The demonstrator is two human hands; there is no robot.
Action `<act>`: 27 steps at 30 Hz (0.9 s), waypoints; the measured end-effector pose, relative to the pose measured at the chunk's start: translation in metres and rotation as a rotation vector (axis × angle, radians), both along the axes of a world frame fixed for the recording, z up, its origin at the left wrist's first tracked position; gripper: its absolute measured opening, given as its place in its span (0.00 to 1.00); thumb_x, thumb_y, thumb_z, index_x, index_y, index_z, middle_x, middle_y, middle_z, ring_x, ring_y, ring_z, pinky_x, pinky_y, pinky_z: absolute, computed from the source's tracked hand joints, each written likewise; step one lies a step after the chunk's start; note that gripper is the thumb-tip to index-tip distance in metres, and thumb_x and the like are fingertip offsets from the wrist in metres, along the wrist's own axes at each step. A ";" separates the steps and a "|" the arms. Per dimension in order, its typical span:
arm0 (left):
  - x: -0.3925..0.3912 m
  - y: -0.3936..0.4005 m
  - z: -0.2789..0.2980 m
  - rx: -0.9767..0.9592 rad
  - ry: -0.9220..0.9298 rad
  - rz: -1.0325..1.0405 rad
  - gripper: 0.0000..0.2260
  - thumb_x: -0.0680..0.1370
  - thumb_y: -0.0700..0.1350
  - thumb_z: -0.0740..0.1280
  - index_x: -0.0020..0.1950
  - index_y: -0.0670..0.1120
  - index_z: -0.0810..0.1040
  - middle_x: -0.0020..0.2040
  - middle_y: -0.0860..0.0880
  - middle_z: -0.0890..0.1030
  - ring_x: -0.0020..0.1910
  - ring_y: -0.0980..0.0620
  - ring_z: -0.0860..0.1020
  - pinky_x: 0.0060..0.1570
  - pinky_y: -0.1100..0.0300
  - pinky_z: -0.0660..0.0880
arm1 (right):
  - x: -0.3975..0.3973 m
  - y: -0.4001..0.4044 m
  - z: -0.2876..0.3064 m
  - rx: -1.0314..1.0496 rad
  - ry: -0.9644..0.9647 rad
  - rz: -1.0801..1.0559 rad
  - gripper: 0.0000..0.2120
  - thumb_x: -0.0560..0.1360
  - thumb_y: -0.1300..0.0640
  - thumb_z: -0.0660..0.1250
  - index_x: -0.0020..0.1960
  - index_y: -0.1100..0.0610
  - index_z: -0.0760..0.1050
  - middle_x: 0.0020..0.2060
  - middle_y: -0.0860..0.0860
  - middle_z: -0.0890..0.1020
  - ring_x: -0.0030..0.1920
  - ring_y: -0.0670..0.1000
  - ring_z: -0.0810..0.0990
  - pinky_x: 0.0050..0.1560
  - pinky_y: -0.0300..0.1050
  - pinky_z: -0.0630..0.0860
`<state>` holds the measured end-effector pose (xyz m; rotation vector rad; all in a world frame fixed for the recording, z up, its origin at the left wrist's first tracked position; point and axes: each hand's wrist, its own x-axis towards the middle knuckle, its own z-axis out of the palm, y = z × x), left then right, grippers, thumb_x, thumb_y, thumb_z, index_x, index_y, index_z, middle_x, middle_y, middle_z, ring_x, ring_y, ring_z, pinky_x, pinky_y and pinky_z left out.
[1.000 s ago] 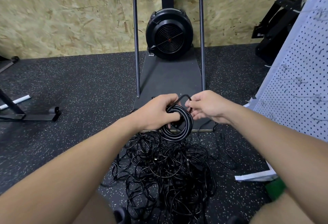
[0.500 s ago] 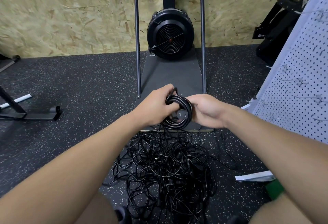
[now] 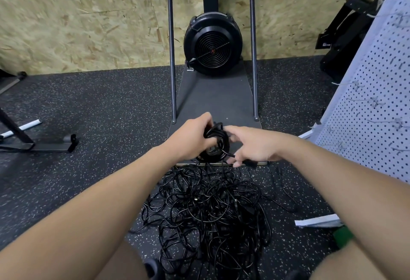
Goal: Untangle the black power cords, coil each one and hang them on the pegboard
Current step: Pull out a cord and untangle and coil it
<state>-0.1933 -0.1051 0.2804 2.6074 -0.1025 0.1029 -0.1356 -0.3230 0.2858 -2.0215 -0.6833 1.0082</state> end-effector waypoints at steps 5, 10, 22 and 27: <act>0.006 0.011 0.004 -0.062 0.016 0.088 0.21 0.72 0.55 0.84 0.49 0.52 0.73 0.44 0.53 0.85 0.44 0.51 0.84 0.46 0.49 0.81 | 0.020 -0.014 -0.008 -0.349 -0.516 0.162 0.38 0.80 0.73 0.64 0.86 0.49 0.64 0.63 0.48 0.85 0.49 0.47 0.89 0.48 0.47 0.85; 0.008 0.018 0.013 -0.319 0.049 0.050 0.17 0.75 0.45 0.84 0.50 0.41 0.77 0.43 0.47 0.88 0.41 0.46 0.87 0.50 0.39 0.84 | 0.034 -0.023 -0.010 -0.462 -0.776 0.099 0.20 0.76 0.71 0.59 0.56 0.52 0.82 0.51 0.47 0.84 0.48 0.54 0.84 0.50 0.54 0.84; 0.000 0.015 0.019 -0.828 0.039 0.048 0.06 0.80 0.39 0.78 0.56 0.41 0.87 0.46 0.43 0.86 0.36 0.49 0.82 0.44 0.54 0.82 | 0.031 -0.019 -0.019 -0.327 -0.887 0.030 0.12 0.86 0.63 0.62 0.57 0.51 0.82 0.56 0.49 0.82 0.55 0.57 0.81 0.58 0.59 0.81; -0.005 0.001 0.021 -0.979 0.122 0.051 0.10 0.84 0.42 0.73 0.58 0.34 0.82 0.42 0.43 0.78 0.33 0.52 0.77 0.36 0.61 0.79 | 0.026 -0.008 -0.009 -0.353 -1.056 0.026 0.07 0.86 0.59 0.67 0.49 0.53 0.78 0.52 0.50 0.75 0.49 0.57 0.76 0.52 0.58 0.79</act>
